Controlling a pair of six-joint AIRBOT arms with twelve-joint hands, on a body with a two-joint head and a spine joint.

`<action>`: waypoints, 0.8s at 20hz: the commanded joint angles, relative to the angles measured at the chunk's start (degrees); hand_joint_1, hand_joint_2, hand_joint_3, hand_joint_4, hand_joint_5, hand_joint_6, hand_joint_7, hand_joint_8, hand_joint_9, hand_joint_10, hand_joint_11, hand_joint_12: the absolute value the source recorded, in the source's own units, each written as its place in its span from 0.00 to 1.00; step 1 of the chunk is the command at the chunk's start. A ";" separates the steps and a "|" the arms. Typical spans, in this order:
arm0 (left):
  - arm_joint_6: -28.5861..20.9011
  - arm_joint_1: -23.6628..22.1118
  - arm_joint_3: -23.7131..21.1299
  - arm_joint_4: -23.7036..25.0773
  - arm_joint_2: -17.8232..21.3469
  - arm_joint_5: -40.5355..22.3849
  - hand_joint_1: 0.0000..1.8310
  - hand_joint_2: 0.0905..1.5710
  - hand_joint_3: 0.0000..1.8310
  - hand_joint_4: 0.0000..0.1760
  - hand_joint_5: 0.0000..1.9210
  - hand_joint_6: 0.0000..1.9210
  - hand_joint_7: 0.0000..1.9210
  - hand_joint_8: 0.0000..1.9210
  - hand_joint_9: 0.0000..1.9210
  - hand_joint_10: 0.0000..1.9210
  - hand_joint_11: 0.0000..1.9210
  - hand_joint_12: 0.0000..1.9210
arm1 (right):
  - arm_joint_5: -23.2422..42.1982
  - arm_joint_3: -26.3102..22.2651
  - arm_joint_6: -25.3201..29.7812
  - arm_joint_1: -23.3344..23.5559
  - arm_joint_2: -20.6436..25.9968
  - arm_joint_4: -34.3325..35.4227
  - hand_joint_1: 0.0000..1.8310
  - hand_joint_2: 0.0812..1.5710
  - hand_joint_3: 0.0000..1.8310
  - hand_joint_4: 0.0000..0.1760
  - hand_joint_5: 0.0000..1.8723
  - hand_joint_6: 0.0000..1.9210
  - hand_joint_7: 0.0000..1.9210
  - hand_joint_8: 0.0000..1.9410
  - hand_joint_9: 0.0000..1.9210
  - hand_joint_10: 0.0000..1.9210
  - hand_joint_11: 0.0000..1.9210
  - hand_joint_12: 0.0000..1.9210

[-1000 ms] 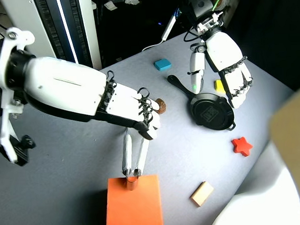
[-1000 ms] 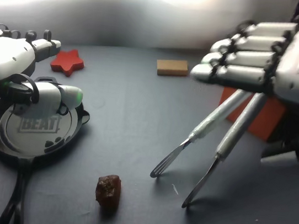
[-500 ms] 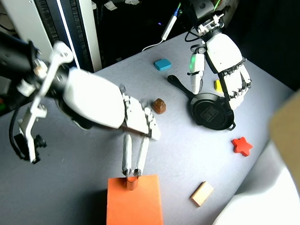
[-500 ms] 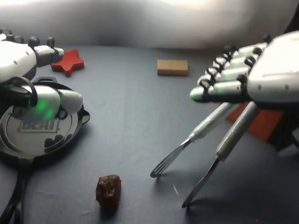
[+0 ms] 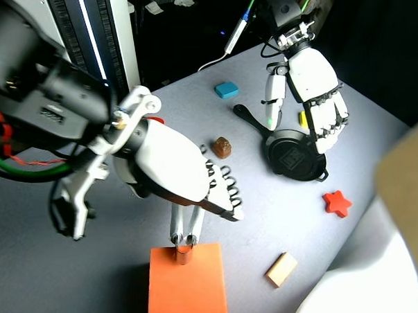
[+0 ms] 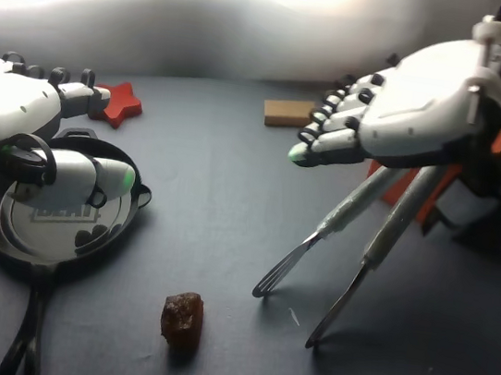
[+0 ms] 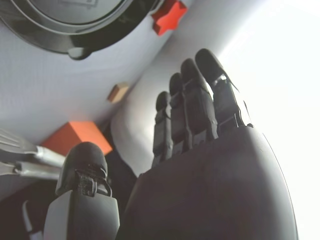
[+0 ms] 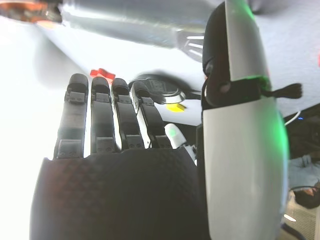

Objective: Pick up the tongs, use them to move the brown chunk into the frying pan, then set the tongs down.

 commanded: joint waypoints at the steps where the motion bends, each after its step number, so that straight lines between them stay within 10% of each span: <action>1: 0.23 -0.41 0.21 3.04 0.57 -3.75 0.08 0.78 0.00 0.27 0.09 0.00 0.13 0.00 0.14 0.00 0.00 0.45 | -3.25 0.68 0.10 0.72 -0.09 -1.61 0.59 0.57 0.00 0.00 0.00 0.00 0.00 0.00 0.00 0.00 0.00 0.00; 16: 0.72 -0.36 -0.82 2.96 0.48 -5.05 0.03 0.79 0.00 0.24 0.09 0.00 0.13 0.00 0.15 0.00 0.00 0.46 | -2.77 9.10 -1.86 -4.40 -8.81 -2.31 0.60 0.58 0.00 0.00 0.00 0.00 0.00 0.00 0.00 0.00 0.00 0.00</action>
